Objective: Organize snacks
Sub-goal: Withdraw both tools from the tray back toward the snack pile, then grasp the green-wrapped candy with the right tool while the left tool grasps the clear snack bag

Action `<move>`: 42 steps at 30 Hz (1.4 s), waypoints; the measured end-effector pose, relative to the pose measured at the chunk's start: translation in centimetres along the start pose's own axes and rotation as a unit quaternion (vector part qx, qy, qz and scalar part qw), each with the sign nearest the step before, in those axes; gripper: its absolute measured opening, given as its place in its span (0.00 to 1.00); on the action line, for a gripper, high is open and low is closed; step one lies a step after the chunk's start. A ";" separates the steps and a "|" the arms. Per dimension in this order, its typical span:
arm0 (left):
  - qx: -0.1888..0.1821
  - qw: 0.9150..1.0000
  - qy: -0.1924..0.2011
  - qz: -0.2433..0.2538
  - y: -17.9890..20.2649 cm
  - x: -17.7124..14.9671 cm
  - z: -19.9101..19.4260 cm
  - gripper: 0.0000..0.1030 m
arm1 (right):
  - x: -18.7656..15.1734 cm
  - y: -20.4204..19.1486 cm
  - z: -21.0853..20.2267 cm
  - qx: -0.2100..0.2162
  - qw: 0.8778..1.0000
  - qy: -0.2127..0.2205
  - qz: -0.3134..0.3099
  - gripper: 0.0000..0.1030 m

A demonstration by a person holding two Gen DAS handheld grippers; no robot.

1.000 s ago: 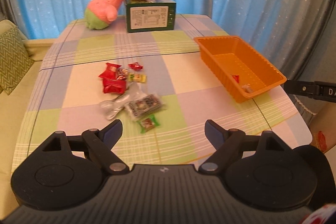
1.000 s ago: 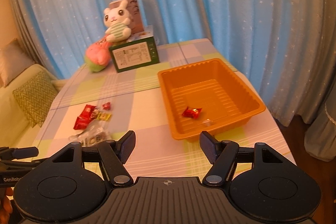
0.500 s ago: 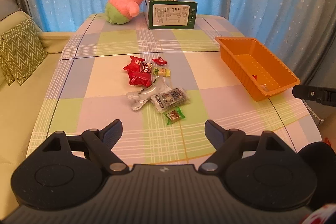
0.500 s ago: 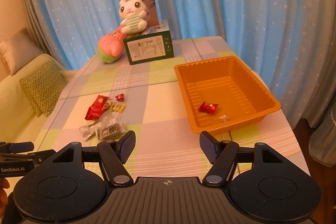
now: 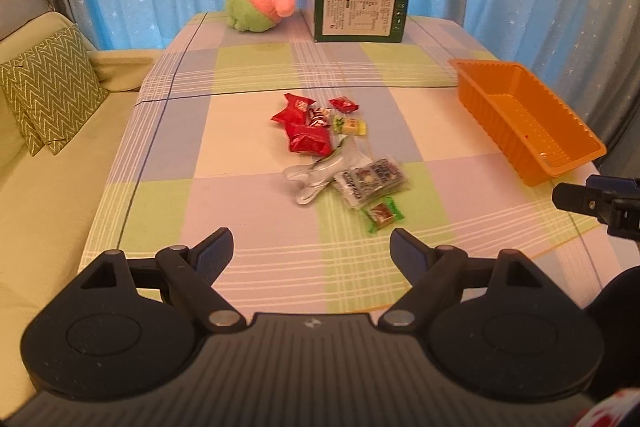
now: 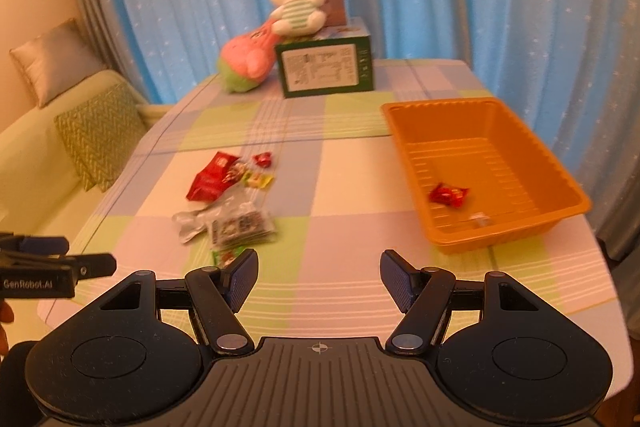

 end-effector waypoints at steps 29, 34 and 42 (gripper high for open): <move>-0.017 0.999 -0.045 0.024 -5.6 3.3 9.2 0.81 | 0.2 -8.8 16.7 0.020 0.995 -0.056 -0.086 0.51; -0.021 0.998 -0.053 0.029 -5.6 3.2 9.9 0.81 | 0.2 -9.2 17.8 0.011 0.994 -0.060 -0.095 0.46; -0.037 0.996 -0.055 0.054 -4.1 3.3 10.4 0.81 | -0.1 -8.7 17.6 0.009 0.993 -0.056 -0.101 0.27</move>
Point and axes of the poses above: each gripper's, at about its wrist camera, not at the fingertips, and z roughly the way its jaws point, y to its right, x to its top, the point moved 6 cm from there along z, roughly the way its jaws point, and after that the axes turned 11 degrees about -y, right-handed, at the moved point
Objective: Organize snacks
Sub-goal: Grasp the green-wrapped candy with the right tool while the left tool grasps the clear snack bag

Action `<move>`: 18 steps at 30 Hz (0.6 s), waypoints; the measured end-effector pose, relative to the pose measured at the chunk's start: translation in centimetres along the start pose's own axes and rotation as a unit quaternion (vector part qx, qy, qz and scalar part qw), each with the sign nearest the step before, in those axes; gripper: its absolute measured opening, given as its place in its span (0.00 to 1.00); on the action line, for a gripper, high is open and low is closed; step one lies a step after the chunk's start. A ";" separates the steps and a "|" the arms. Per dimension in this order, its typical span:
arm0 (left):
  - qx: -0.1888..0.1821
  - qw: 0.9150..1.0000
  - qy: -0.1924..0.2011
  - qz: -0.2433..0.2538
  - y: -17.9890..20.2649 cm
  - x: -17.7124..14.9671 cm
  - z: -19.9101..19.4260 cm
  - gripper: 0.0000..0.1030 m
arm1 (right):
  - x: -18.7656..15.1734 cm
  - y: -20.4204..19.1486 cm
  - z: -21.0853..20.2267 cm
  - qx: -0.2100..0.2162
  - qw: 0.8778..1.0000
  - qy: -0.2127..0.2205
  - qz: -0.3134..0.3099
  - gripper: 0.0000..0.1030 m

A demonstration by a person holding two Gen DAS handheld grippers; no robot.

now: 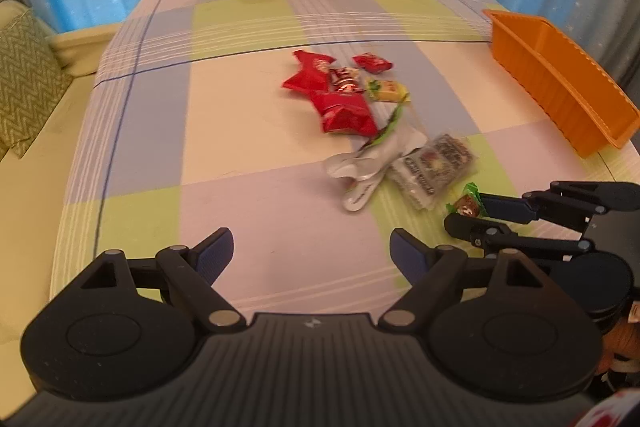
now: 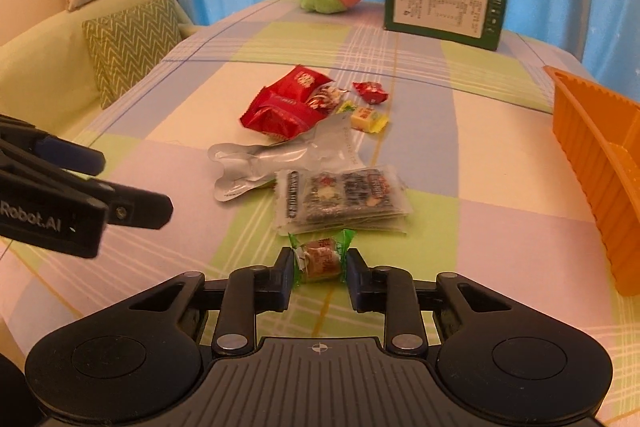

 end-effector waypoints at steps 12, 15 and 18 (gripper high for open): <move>-0.070 0.981 0.021 0.181 8.4 3.5 2.5 0.63 | -0.9 8.2 -4.4 -0.043 0.995 0.025 0.085 0.27; -0.077 0.974 0.014 0.214 9.9 4.4 3.9 0.62 | -1.3 9.7 -4.8 -0.049 0.994 0.023 0.097 0.27; -0.068 0.970 0.007 0.233 10.5 5.4 5.1 0.61 | -1.9 10.6 -4.9 -0.050 0.993 0.021 0.108 0.27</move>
Point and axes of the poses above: each gripper's, at about its wrist camera, not at the fingertips, and z roughly the way its jaws point, y to its right, x to its top, the point moved 6 cm from there along z, roughly the way its jaws point, and after that the axes turned 11 degrees about -y, right-handed, at the moved point
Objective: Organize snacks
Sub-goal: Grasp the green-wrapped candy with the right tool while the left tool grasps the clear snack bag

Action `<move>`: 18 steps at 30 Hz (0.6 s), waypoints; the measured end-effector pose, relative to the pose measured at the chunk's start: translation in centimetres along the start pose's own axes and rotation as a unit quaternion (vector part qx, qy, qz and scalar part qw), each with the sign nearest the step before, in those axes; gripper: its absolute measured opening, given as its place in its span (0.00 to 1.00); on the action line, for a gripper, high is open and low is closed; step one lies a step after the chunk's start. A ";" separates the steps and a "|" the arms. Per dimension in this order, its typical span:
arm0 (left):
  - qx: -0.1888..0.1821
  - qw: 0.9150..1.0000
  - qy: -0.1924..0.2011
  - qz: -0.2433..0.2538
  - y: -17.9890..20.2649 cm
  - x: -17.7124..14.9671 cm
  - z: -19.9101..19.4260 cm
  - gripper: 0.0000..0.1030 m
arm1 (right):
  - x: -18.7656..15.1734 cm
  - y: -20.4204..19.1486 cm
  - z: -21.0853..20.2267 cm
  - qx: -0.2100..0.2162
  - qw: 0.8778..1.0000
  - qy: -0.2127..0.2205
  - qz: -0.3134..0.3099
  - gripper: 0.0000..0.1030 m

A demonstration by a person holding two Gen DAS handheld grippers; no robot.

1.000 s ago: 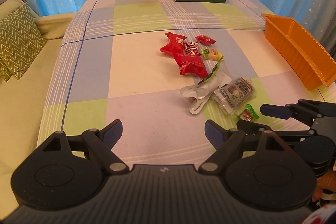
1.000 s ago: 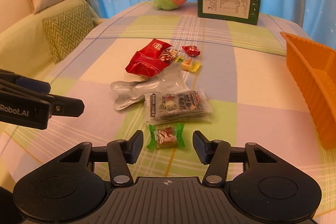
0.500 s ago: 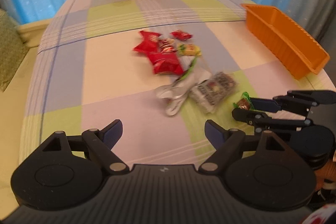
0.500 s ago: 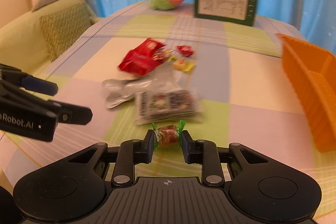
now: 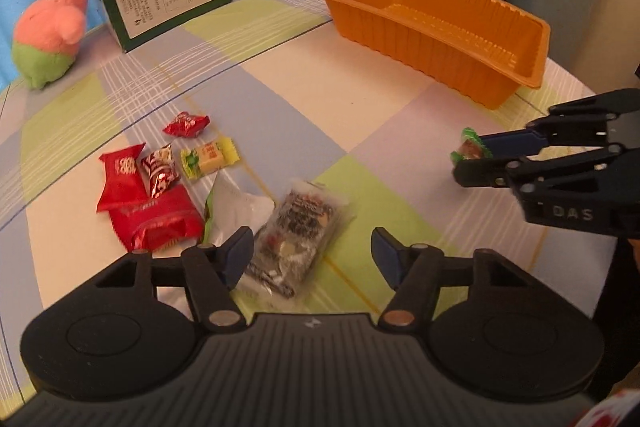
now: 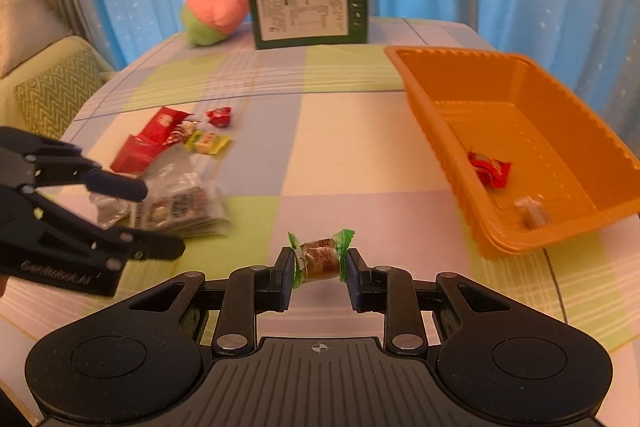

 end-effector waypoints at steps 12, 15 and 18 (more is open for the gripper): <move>0.028 0.999 -0.041 -0.009 0.2 0.3 1.9 0.45 | -0.3 1.1 0.1 0.012 1.000 -0.003 0.019 0.27; 0.041 0.998 -0.039 -0.013 0.5 0.5 2.0 0.45 | -0.3 1.1 0.1 0.015 1.000 -0.004 0.022 0.27; 0.043 0.998 -0.047 -0.012 1.1 0.7 2.0 0.47 | -0.3 1.2 -0.1 0.017 1.000 -0.003 0.025 0.27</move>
Point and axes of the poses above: each gripper's, at about its wrist camera, not at the fingertips, and z roughly the way its jaws point, y to its right, x to its top, the point moved 6 cm from there along z, roughly the way its jaws point, and after that the axes turned 11 degrees about -y, right-handed, at the moved point
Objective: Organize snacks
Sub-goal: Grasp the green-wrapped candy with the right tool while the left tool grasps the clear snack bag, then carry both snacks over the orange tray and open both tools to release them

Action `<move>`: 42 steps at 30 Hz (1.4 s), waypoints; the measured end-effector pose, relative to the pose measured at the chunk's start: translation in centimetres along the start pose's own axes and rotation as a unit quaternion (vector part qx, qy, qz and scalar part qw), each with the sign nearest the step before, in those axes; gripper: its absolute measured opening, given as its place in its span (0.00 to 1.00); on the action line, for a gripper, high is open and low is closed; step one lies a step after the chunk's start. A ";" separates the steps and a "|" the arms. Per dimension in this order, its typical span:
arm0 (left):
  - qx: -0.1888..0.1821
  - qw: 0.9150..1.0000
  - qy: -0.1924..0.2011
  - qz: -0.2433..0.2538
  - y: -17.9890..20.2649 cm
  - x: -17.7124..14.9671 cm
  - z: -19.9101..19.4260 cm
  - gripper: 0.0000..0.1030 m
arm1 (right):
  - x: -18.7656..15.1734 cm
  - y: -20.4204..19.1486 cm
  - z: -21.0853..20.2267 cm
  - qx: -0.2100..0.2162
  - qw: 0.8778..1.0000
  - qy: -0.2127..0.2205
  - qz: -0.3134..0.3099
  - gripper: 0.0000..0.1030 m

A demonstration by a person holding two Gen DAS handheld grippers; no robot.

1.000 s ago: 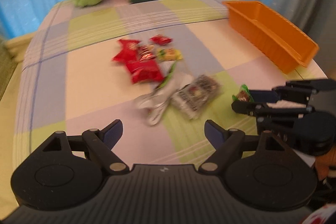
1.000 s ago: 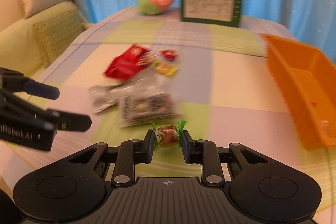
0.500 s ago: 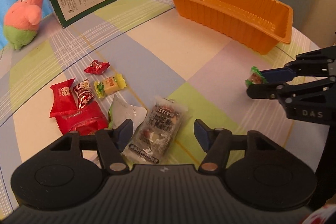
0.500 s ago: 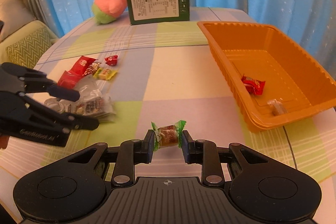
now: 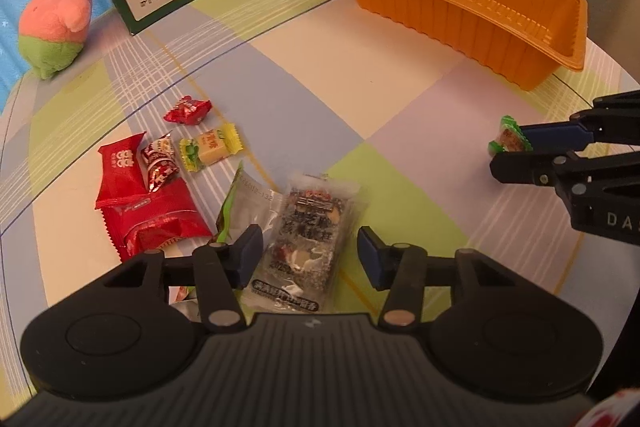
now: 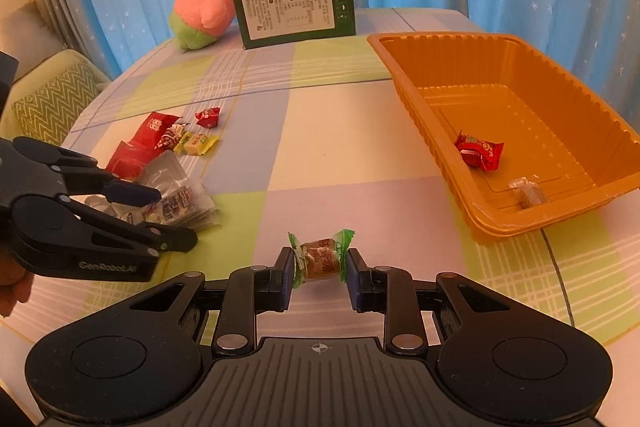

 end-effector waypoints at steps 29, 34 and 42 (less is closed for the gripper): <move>-0.011 0.986 0.044 -0.163 3.1 -1.5 -4.6 0.33 | 0.6 1.6 -3.6 -0.005 0.999 0.028 0.025 0.27; -0.015 0.981 0.059 -0.187 4.0 -1.3 -7.0 0.33 | 0.7 2.0 -5.8 -0.008 0.999 0.039 0.029 0.27; -0.031 0.981 0.080 -0.177 6.8 0.6 -9.6 0.33 | 1.0 3.8 -9.0 -0.024 0.997 0.052 0.044 0.27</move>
Point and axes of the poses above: each gripper's, at about its wrist camera, not at the fingertips, and z roughly the way its jaws point, y to its right, x to its top, the point moved 6 cm from there along z, roughly the way its jaws point, and after that the axes turned 11 degrees about -y, right-handed, at the moved point
